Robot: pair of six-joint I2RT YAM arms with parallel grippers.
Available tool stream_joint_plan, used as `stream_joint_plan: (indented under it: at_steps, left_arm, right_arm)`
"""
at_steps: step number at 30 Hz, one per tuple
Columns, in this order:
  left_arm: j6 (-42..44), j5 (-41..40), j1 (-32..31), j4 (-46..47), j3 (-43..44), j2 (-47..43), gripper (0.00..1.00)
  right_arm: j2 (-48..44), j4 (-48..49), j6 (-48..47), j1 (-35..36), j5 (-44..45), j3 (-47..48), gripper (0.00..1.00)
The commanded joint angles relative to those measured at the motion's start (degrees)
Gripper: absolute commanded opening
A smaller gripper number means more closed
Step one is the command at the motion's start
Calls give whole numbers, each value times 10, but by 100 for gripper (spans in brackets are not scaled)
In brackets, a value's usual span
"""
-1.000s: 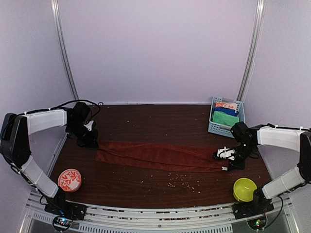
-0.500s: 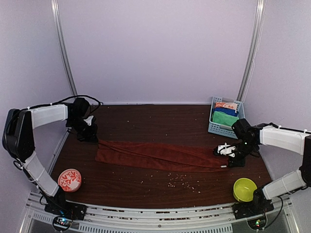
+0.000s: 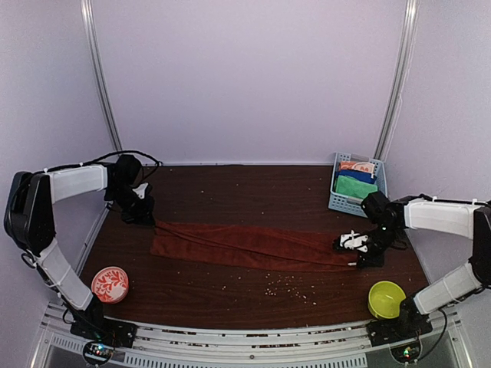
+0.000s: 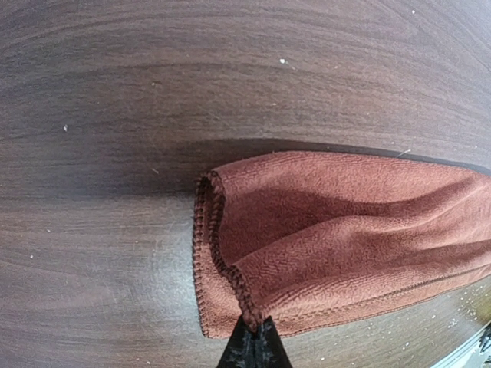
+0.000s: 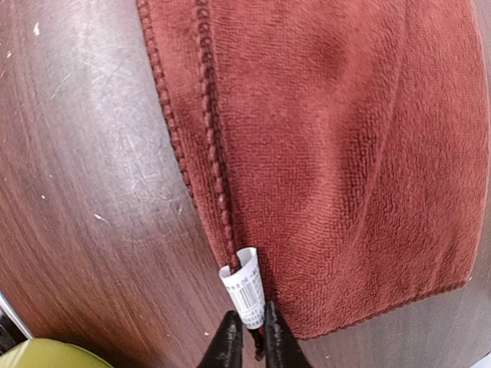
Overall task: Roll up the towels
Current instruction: Pick up the towel from the center of the board.
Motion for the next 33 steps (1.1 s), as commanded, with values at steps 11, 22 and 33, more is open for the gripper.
stream_joint_plan:
  at_steps: [11,22,33]
  left_arm:
    - [37,-17,39,-28,12,-4,0]
    - [60,10,53,-18,71,18,0]
    - [70,92,53,-1,192,87,0]
  right_arm:
    - [-72,14,42,1,59,32,0]
    - [-26,150,97,-21,145,84,0]
    - [15,230,139,-60,191,135,0]
